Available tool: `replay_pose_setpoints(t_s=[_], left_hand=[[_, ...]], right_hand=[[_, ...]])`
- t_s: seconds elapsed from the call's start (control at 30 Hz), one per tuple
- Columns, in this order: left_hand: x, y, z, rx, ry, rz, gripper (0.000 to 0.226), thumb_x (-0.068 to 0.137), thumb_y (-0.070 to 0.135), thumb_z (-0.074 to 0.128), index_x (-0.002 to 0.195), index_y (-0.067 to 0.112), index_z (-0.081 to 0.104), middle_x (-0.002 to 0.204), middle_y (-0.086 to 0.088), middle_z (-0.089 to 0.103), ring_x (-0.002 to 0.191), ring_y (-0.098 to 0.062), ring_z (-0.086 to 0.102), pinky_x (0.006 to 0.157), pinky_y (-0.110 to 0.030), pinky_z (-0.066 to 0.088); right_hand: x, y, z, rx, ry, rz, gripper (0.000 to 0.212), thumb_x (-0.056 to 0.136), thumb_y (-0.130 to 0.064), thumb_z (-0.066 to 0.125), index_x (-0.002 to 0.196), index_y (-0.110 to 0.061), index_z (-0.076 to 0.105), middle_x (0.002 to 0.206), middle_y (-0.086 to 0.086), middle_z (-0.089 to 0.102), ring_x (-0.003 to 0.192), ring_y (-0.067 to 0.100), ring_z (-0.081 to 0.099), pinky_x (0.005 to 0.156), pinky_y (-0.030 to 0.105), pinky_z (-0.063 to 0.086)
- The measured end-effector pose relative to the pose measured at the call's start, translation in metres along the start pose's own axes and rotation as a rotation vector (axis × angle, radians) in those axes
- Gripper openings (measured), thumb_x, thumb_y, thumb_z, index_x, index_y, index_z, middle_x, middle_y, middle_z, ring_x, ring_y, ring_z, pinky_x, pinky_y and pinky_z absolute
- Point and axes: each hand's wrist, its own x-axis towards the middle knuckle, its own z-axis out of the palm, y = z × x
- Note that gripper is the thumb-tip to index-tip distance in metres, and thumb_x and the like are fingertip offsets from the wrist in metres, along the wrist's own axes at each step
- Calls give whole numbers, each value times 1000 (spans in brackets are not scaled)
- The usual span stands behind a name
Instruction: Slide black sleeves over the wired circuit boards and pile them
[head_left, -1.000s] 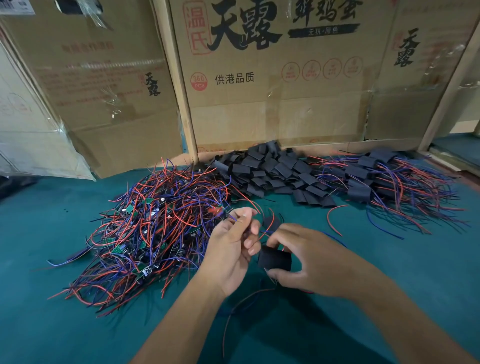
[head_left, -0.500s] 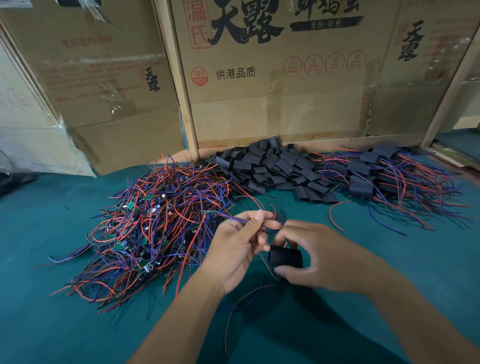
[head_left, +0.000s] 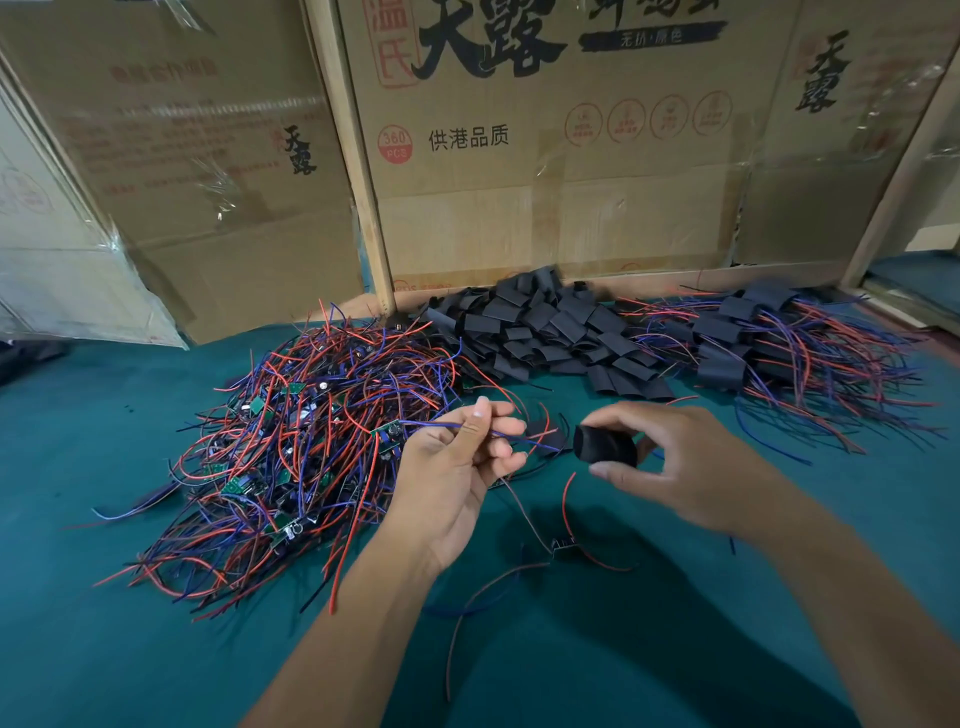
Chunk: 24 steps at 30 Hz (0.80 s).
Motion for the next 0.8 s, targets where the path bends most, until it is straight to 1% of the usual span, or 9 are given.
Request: replay_pose_setpoints(t_s=[0.03, 0.1, 0.17, 0.23, 0.33, 0.43, 0.6, 0.8], left_hand=[[-1, -1, 1, 4, -2, -4, 28, 89, 24, 58, 94, -2, 67, 76, -6, 69, 54, -7, 55, 58, -20, 55], [-1, -1, 2, -2, 2, -15, 28, 89, 25, 59, 95, -2, 68, 76, -7, 69, 54, -7, 54, 58, -20, 55], [-1, 0, 3, -20, 14, -25, 28, 89, 24, 59, 94, -2, 68, 76, -7, 69, 54, -7, 54, 58, -19, 55], [-1, 0, 3, -34, 25, -36, 27, 92, 23, 58, 94, -2, 69, 76, -6, 69, 53, -6, 53, 58, -18, 55], [-1, 0, 4, -49, 38, -53, 26, 96, 21, 55, 94, -2, 69, 76, -5, 69, 53, -5, 53, 58, -17, 55], [-1, 0, 4, -58, 52, -61, 26, 98, 19, 54, 93, -2, 70, 76, -6, 69, 53, -5, 54, 58, -18, 56], [1, -2, 2, -65, 68, -63, 25, 97, 18, 56, 96, -5, 67, 77, -8, 70, 53, -6, 55, 61, -20, 57], [2, -9, 0, 26, 35, -74, 26, 99, 18, 56, 94, -4, 68, 78, -11, 71, 54, -8, 57, 60, -22, 57]], right_hand=[[0, -1, 2, -14, 10, -9, 25, 89, -40, 68, 112, -39, 59, 102, -24, 63, 95, 3, 57, 80, 16, 42], [1, -4, 6, -68, 51, -30, 30, 89, -38, 70, 116, -34, 59, 105, -21, 62, 93, 5, 57, 82, 26, 46], [0, -7, 12, -130, 123, -59, 34, 88, -34, 72, 119, -28, 60, 107, -14, 63, 91, 13, 59, 79, 35, 51], [0, -11, 17, -178, 195, -100, 36, 86, -32, 74, 118, -22, 61, 106, -8, 66, 89, 18, 62, 73, 40, 54], [0, -15, 24, -226, 292, -184, 36, 83, -32, 73, 113, -18, 62, 100, -3, 69, 83, 20, 64, 64, 38, 56], [2, -17, 30, -244, 346, -211, 35, 82, -33, 70, 112, -17, 61, 97, -3, 69, 83, 20, 65, 63, 37, 55], [3, -19, 32, -260, 416, -216, 33, 85, -40, 62, 111, -19, 60, 94, -7, 68, 80, 16, 62, 60, 33, 52], [3, -22, 31, -313, 424, -223, 35, 80, -31, 71, 111, -15, 66, 96, -4, 69, 85, 18, 65, 60, 31, 53]])
